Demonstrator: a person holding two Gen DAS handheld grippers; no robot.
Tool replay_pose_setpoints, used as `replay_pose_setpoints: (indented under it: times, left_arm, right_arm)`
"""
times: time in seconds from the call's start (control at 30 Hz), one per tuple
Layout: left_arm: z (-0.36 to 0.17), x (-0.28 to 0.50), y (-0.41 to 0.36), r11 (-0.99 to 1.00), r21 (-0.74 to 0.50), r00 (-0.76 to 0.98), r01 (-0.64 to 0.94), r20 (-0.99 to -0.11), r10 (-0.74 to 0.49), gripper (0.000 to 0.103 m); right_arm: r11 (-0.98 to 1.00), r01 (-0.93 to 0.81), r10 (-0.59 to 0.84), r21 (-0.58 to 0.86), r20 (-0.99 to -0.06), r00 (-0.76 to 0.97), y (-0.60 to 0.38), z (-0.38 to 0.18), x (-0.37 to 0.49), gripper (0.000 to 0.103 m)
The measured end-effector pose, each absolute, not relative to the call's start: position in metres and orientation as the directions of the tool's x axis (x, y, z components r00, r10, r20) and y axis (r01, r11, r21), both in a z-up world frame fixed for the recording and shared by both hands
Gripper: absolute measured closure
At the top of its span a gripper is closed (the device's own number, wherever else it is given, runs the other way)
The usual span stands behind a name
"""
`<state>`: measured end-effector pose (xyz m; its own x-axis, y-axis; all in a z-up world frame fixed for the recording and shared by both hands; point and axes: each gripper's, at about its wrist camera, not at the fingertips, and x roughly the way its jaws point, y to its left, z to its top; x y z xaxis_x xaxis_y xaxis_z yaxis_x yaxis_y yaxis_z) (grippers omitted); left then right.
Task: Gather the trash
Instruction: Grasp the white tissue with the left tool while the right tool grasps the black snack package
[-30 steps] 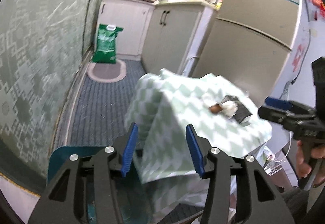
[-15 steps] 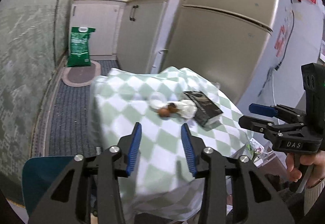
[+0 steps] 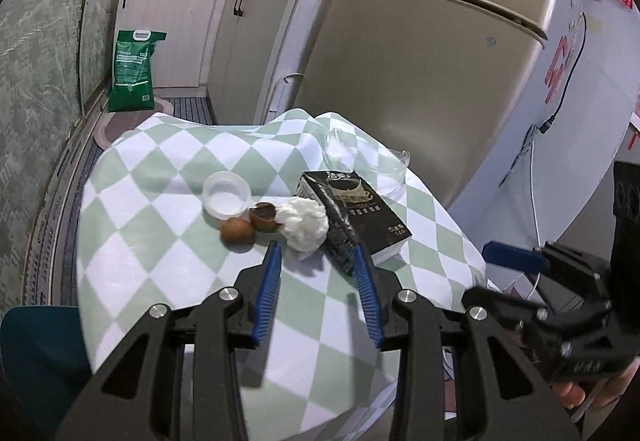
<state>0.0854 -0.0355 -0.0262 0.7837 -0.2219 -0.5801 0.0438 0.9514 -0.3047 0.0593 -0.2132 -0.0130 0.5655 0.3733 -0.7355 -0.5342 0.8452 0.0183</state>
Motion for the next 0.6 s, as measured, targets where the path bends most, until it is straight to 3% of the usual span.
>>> replay_pose_setpoints:
  times: [0.43,0.5,0.6]
  left_arm:
    - [-0.030,0.102,-0.037,0.956,-0.293,0.777,-0.017,-0.606,-0.171,0.065]
    - [-0.031,0.105,-0.037,0.959,-0.285,0.770,-0.015,-0.614,-0.170,0.084]
    - [-0.031,0.105,-0.038,0.963,-0.270,0.768,-0.009,-0.619,-0.166,0.087]
  right_arm:
    - [0.837,-0.546,0.395,0.047,-0.741,0.543,-0.219,-0.021,0.061,0.040]
    - [0.832,-0.553,0.402,0.051,-0.742,0.537,-0.216,-0.022,0.062,0.040]
    - [0.826,-0.560,0.413,0.061,-0.741,0.529,-0.212,-0.022,0.062,0.032]
